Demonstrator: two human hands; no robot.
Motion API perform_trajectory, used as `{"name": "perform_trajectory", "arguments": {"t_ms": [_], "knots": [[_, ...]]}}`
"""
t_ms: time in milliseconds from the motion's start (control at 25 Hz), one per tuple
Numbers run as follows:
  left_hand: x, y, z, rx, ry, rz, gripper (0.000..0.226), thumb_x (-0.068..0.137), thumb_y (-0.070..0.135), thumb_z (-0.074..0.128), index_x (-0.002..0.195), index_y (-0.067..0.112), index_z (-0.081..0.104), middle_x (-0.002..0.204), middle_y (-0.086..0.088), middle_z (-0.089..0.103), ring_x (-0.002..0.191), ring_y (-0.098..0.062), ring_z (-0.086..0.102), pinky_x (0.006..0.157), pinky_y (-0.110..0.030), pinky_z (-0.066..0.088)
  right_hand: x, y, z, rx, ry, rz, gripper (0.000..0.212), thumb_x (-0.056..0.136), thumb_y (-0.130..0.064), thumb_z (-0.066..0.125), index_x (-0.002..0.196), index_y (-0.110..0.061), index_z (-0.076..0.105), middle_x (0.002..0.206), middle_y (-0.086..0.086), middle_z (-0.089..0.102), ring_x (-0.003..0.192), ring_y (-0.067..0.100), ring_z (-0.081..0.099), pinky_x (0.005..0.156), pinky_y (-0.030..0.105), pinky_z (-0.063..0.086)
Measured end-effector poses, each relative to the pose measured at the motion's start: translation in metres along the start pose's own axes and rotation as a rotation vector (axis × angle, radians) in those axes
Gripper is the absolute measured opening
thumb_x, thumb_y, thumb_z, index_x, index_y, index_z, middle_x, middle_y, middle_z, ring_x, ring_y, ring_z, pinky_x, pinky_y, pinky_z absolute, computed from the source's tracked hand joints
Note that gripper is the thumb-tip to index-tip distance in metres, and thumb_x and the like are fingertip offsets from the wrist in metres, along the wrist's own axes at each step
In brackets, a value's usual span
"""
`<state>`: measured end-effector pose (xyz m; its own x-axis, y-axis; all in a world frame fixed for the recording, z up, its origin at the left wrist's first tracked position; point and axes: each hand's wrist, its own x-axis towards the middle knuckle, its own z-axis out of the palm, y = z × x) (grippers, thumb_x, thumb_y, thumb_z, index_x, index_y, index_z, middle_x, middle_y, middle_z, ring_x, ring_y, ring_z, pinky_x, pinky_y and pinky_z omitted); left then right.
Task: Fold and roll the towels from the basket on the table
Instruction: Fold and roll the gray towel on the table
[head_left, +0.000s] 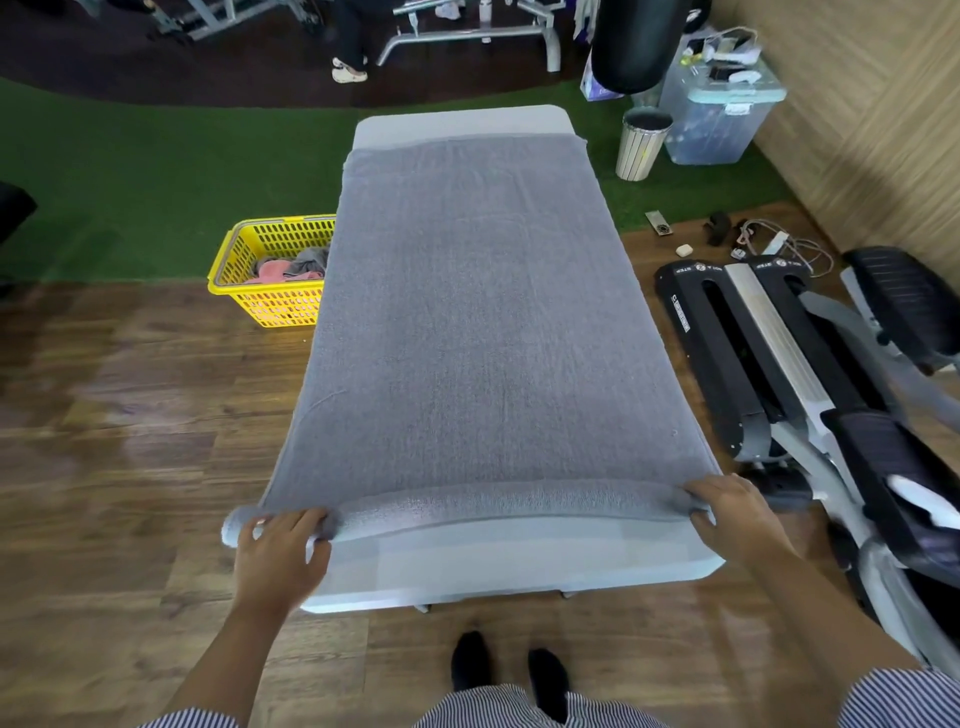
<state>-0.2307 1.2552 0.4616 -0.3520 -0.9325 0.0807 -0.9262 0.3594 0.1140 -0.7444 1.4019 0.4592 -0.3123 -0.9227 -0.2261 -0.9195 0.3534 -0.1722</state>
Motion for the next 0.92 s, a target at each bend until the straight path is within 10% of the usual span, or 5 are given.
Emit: {"name": "perform_trajectory", "arguments": {"t_ms": [320, 520, 720, 920], "knots": [[0.008, 0.004, 0.001, 0.018, 0.029, 0.018, 0.038, 0.076, 0.025, 0.037, 0.097, 0.013, 0.066, 0.099, -0.002, 0.068, 0.091, -0.026, 0.066, 0.09, -0.052, 0.044, 0.004, 0.001, 0.012, 0.054, 0.143, -0.061, 0.038, 0.067, 0.01, 0.065, 0.101, -0.005, 0.065, 0.101, 0.011, 0.062, 0.091, 0.037, 0.059, 0.094, 0.052, 0.041], [0.011, 0.008, 0.009, 0.006, -0.048, -0.026, 0.035, 0.061, 0.023, 0.067, 0.095, 0.015, 0.067, 0.092, 0.0, 0.07, 0.087, -0.024, 0.068, 0.095, -0.055, 0.04, 0.003, 0.001, 0.018, 0.124, -0.019, -0.006, 0.044, 0.075, -0.003, 0.067, 0.119, -0.004, 0.059, 0.116, 0.009, 0.057, 0.118, 0.034, 0.046, 0.111, 0.039, 0.022], [0.006, 0.01, -0.002, 0.064, 0.039, 0.016, 0.029, 0.072, 0.028, 0.038, 0.076, 0.019, 0.065, 0.066, 0.007, 0.065, 0.061, -0.023, 0.064, 0.082, -0.054, 0.039, 0.003, 0.001, -0.002, 0.034, -0.088, -0.024, 0.02, 0.077, -0.011, 0.063, 0.095, -0.009, 0.068, 0.091, 0.005, 0.064, 0.093, 0.028, 0.059, 0.085, 0.031, 0.04], [0.007, 0.008, 0.004, 0.059, 0.094, 0.019, 0.037, 0.073, 0.029, 0.039, 0.094, 0.018, 0.067, 0.097, 0.0, 0.067, 0.091, -0.023, 0.063, 0.091, -0.055, 0.039, 0.001, 0.002, -0.005, -0.01, -0.057, -0.047, 0.034, 0.074, -0.011, 0.063, 0.108, -0.012, 0.063, 0.11, 0.004, 0.057, 0.103, 0.026, 0.055, 0.085, 0.036, 0.046]]}}
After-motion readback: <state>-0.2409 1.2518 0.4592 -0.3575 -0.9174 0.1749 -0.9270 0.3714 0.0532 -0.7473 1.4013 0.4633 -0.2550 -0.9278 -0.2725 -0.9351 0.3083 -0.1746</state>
